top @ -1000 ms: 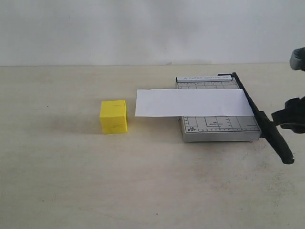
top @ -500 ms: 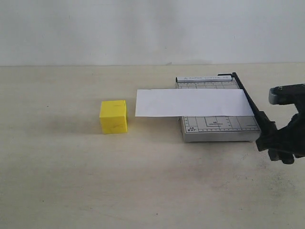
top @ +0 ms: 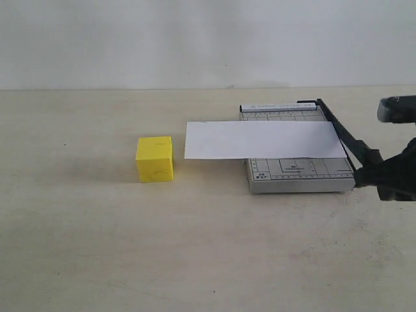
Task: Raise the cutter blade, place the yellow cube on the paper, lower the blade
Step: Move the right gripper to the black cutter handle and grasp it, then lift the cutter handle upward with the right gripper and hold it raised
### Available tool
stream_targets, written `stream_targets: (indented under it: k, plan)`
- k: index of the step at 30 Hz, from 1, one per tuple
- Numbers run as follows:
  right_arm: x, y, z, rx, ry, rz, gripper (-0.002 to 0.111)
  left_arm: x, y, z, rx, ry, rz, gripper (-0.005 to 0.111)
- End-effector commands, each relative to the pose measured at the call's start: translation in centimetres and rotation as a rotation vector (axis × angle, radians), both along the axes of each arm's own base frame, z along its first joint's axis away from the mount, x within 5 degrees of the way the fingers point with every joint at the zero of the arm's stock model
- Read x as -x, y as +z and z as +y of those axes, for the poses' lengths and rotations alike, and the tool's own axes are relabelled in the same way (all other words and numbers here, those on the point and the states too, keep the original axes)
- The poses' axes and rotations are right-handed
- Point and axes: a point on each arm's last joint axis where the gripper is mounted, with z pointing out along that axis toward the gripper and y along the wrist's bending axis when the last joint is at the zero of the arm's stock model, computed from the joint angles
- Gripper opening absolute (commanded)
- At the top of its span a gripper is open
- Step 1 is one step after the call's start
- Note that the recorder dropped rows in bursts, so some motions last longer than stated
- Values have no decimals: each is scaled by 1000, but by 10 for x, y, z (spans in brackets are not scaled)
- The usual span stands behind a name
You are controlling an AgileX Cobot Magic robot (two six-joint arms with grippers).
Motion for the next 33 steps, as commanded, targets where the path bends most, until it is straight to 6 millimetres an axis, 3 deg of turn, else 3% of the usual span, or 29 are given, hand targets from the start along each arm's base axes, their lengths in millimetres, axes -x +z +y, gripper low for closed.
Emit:
stream_targets:
  k: [1,7,17,26,30,33]
  plan:
    - [5,37,-3,11,19,-204,0,1,-7,-1,-4,-18,85,4]
    - [10,66,-3,0,14,-384,0,1,-13,-2,-12,-27,149,4]
    - [9,70,-3,4,21,-426,1,1,-13,-2,-12,-27,149,4]
    - [11,69,-3,30,54,-408,51,1,-12,-2,-11,-26,142,4]
    - [34,89,-5,28,56,-421,56,1,-12,-2,-11,-26,142,4]
    - [74,115,-8,20,57,-447,56,1,-12,-2,-11,-26,142,4]
